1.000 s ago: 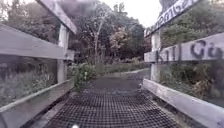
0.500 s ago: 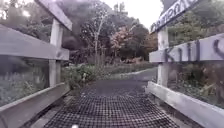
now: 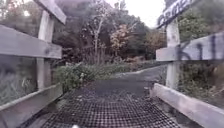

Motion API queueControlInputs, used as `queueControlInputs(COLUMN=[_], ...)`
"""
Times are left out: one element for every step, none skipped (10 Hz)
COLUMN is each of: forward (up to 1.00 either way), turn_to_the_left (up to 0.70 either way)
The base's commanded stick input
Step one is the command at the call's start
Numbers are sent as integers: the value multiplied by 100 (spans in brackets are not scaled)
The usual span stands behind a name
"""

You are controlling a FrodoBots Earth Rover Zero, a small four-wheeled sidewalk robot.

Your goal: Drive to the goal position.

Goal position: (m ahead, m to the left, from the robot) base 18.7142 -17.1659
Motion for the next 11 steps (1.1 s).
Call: queueControlInputs(forward=[45,45,45,45,45,45,45,45,45,45,45], turn_to_the_left=[0,0,0,0,0,0,0,0,0,0,0])
